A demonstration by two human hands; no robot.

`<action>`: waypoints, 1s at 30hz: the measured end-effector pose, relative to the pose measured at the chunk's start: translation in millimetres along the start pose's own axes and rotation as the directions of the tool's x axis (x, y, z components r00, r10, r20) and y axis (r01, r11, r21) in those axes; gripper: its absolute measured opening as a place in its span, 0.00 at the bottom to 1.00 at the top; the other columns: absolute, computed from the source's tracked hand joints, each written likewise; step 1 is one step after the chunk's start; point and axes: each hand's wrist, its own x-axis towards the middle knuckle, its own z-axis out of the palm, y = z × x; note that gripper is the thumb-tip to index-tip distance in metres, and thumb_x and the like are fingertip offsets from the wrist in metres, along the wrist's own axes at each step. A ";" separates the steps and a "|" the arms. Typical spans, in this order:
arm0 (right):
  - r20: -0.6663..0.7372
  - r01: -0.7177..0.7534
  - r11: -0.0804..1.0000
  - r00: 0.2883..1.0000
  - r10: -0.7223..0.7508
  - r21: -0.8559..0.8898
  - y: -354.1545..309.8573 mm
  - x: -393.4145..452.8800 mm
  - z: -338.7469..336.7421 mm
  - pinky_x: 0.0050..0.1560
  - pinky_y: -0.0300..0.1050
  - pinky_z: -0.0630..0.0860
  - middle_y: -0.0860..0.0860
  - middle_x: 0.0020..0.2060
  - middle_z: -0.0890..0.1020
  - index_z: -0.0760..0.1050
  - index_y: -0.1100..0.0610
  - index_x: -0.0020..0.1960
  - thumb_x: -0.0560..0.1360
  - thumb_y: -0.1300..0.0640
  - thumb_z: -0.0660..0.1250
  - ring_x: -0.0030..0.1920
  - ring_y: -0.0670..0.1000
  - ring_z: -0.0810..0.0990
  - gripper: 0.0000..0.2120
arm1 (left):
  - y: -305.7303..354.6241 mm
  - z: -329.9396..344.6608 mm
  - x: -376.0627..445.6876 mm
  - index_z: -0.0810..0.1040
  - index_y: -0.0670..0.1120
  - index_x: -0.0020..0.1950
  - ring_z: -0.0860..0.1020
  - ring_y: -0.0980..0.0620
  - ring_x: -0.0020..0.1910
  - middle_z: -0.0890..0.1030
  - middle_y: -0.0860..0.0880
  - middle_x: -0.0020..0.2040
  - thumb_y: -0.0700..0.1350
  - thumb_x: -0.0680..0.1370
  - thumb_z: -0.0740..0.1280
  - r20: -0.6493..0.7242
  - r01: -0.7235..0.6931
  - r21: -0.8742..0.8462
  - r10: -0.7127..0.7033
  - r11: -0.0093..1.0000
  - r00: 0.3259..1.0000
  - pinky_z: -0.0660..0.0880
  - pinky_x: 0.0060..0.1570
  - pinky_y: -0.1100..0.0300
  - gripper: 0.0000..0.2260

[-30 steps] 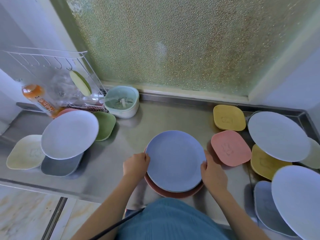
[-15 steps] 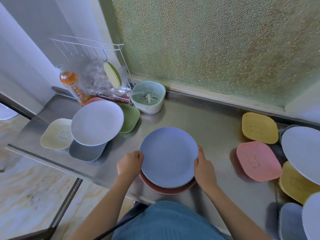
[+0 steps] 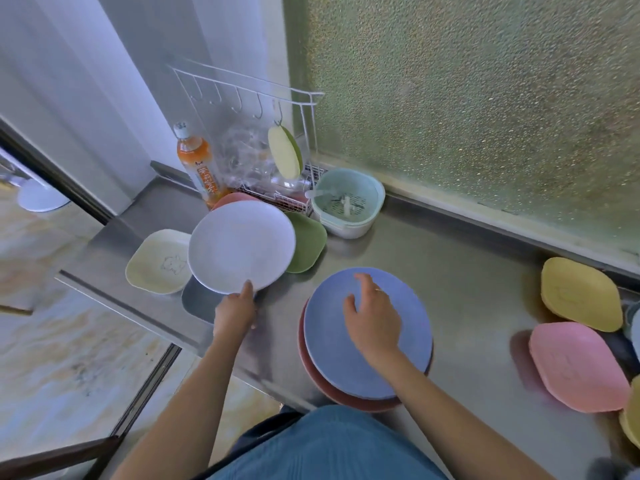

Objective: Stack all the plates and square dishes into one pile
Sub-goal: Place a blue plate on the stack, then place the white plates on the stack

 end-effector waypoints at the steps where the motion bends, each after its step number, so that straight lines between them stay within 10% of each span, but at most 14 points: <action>1: 0.055 0.024 1.000 0.998 -0.025 0.013 -13.0 8.4 8.9 0.39 0.47 0.70 0.53 0.48 0.80 0.65 0.53 0.67 0.77 0.54 0.57 0.50 0.56 0.77 0.18 | 1.1 -3.6 7.1 0.76 0.38 0.50 0.77 0.43 0.33 0.79 0.40 0.41 0.55 0.79 0.59 0.055 0.093 -0.134 -0.087 0.987 0.995 0.73 0.31 0.60 0.20; 4: 0.157 0.074 0.996 0.984 -0.081 0.050 -48.2 29.1 35.5 0.44 0.50 0.70 0.56 0.46 0.80 0.68 0.54 0.65 0.78 0.55 0.57 0.50 0.57 0.77 0.16 | 1.4 -9.6 19.6 0.74 0.39 0.41 0.71 0.50 0.21 0.74 0.44 0.31 0.55 0.79 0.61 0.256 0.363 -0.543 -0.262 0.757 0.930 0.68 0.17 0.70 0.19; 10: 0.223 -0.090 0.982 0.973 0.052 0.163 -73.4 48.8 63.9 0.48 0.54 0.74 0.53 0.41 0.79 0.68 0.53 0.63 0.79 0.52 0.55 0.46 0.57 0.78 0.15 | 6.3 -11.5 34.7 0.67 0.44 0.42 0.64 0.57 0.12 0.67 0.50 0.16 0.40 0.79 0.60 0.248 0.327 -0.772 -0.216 0.545 0.944 0.61 0.15 0.72 0.06; 18: 0.141 -0.321 0.909 0.946 0.293 0.266 -77.7 70.2 50.0 0.60 0.54 0.65 0.54 0.57 0.78 0.66 0.55 0.65 0.80 0.47 0.51 0.58 0.59 0.74 0.18 | -1.7 -28.6 14.2 0.67 0.45 0.39 0.60 0.56 0.18 0.65 0.50 0.23 0.40 0.79 0.61 0.243 0.182 -0.661 -0.022 0.728 0.970 0.57 0.19 0.67 0.09; 24: -0.163 -0.194 0.868 0.941 0.297 0.457 -37.4 51.7 13.9 0.40 0.47 0.67 0.51 0.43 0.76 0.69 0.59 0.57 0.81 0.53 0.52 0.43 0.54 0.74 0.12 | 3.2 -24.0 -11.5 0.67 0.45 0.34 0.60 0.56 0.20 0.64 0.51 0.22 0.39 0.76 0.64 0.397 0.013 -0.454 0.189 0.891 0.898 0.57 0.22 0.67 0.12; 30: -0.240 -0.270 0.874 0.891 0.386 0.403 47.3 8.3 -17.0 0.46 0.45 0.68 0.55 0.50 0.79 0.72 0.60 0.60 0.81 0.55 0.56 0.49 0.56 0.76 0.13 | 14.6 19.2 -43.7 0.66 0.44 0.30 0.62 0.55 0.19 0.66 0.52 0.21 0.51 0.79 0.62 0.430 -0.121 -0.303 0.249 0.945 0.868 0.60 0.21 0.64 0.19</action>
